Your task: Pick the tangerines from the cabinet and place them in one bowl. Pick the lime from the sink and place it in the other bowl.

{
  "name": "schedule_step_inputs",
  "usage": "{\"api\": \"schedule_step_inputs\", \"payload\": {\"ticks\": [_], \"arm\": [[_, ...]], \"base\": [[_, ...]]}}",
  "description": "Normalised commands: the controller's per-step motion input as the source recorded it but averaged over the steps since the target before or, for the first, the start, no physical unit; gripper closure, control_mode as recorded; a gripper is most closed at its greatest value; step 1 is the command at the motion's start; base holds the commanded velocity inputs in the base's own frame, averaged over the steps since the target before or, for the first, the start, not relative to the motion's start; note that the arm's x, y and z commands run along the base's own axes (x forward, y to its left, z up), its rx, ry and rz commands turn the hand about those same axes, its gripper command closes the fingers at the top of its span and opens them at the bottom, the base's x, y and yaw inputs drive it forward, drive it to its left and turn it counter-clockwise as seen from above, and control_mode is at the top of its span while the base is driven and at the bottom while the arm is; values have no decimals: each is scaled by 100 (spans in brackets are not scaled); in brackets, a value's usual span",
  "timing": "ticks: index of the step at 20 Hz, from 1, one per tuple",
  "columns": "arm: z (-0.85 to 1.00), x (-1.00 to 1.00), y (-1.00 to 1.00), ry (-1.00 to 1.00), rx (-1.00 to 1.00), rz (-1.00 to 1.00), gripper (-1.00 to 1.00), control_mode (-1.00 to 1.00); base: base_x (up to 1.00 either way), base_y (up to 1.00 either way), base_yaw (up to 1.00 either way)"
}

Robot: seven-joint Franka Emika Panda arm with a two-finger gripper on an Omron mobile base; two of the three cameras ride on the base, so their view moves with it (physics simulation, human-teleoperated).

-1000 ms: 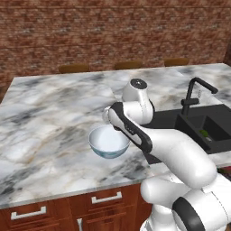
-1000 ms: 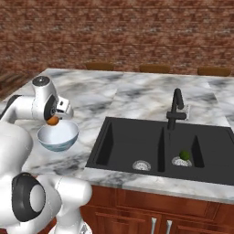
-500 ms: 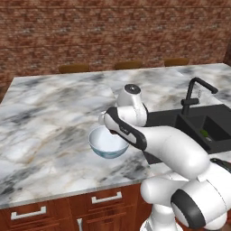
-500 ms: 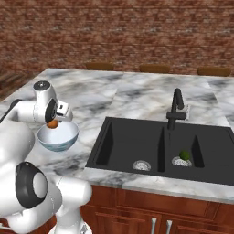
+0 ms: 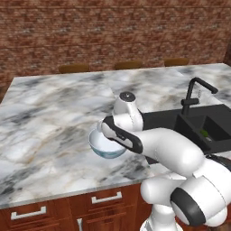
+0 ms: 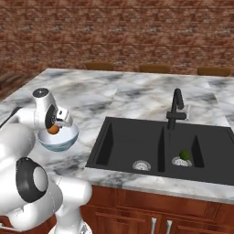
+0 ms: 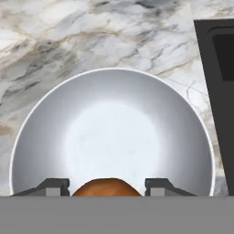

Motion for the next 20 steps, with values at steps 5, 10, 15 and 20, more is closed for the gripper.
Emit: {"api": "schedule_step_inputs", "payload": {"ticks": [5,10,15,20], "arm": [[-27,14,0,-2,0,0,100,-100],[-19,34,0,-1,0,0,100,-100],[-21,23,1,-2,0,0,100,-100],[-20,2,0,-3,0,0,100,-100]], "base": [[0,0,0],[0,0,0],[0,0,0],[0,0,0]]}}
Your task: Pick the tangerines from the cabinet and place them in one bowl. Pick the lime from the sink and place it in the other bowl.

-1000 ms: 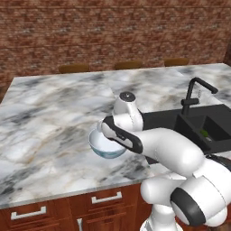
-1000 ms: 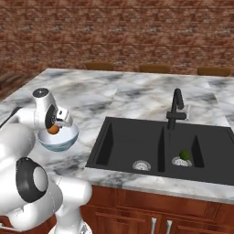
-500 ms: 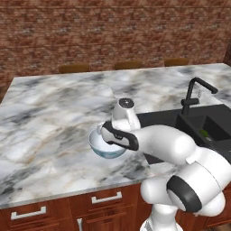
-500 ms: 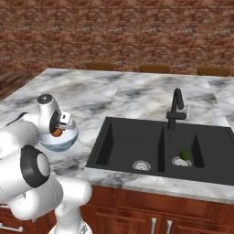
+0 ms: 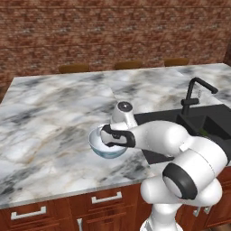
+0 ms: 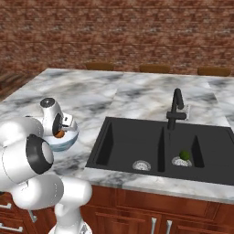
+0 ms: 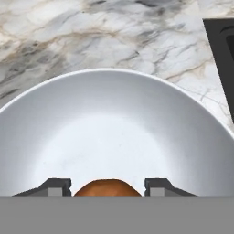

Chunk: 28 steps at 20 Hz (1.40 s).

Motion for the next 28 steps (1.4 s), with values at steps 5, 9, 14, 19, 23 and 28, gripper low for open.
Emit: {"api": "schedule_step_inputs", "payload": {"ticks": [5,9,14,19,23,28], "arm": [[-18,0,1,-3,0,0,100,-100],[-3,0,0,-1,0,0,100,-100],[0,0,0,0,0,0,-100,-100],[0,4,0,2,0,0,-100,-100],[31,9,0,8,3,-1,-100,-100],[76,-2,4,15,5,0,-100,-100]], "base": [[0,0,0],[0,0,0],[0,0,0],[0,0,0],[0,0,0],[0,0,0]]}}
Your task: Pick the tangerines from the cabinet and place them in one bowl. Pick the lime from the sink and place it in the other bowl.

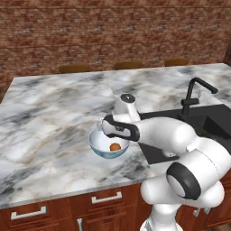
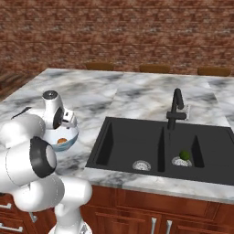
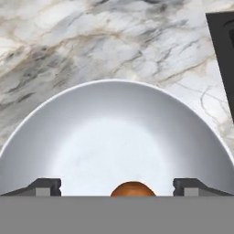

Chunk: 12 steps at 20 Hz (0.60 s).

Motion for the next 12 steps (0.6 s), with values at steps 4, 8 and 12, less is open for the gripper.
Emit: {"api": "schedule_step_inputs", "payload": {"ticks": [4,8,12], "arm": [[70,-27,4,21,0,0,-100,-100],[54,-52,1,28,-1,0,-100,-100],[25,-77,0,26,-4,0,-100,-100]], "base": [[0,0,0],[0,0,0],[0,0,0]]}}
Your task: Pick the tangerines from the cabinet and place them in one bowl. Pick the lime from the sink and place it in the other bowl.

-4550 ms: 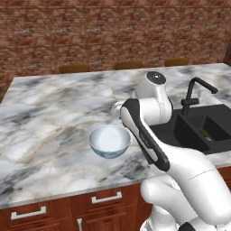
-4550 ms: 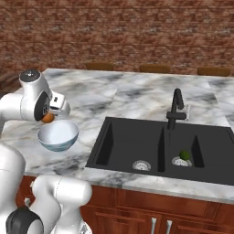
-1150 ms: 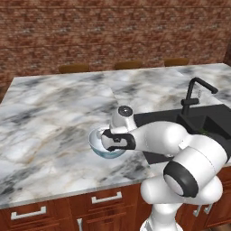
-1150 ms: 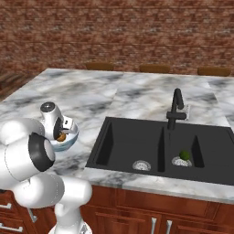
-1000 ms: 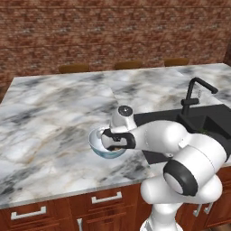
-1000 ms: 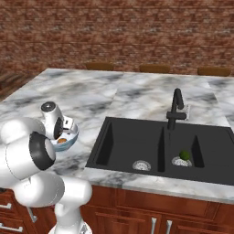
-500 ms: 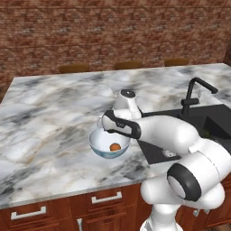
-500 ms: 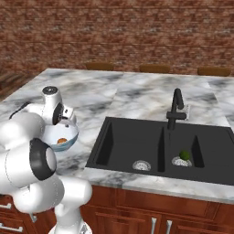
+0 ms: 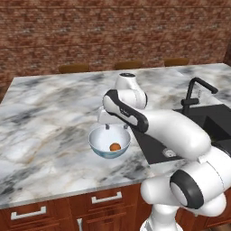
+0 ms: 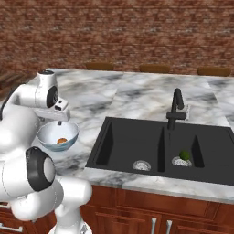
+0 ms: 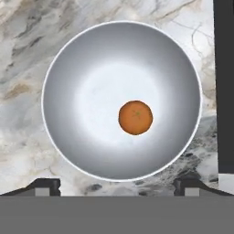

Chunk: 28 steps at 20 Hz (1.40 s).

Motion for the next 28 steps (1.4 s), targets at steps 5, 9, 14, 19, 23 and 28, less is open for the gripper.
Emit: {"api": "schedule_step_inputs", "payload": {"ticks": [5,9,14,19,23,28], "arm": [[3,-97,0,18,-6,1,-100,-100],[-11,-100,-6,6,-6,3,-100,-100],[-24,-100,-15,-1,-8,9,-100,-100],[-8,-67,-18,-23,-8,16,-100,-100],[0,-35,-20,-37,-1,19,-100,-100],[0,-4,-1,-3,0,2,-100,-100]], "base": [[0,0,0],[0,0,0],[0,0,0],[0,0,0],[0,0,0],[0,0,0]]}}
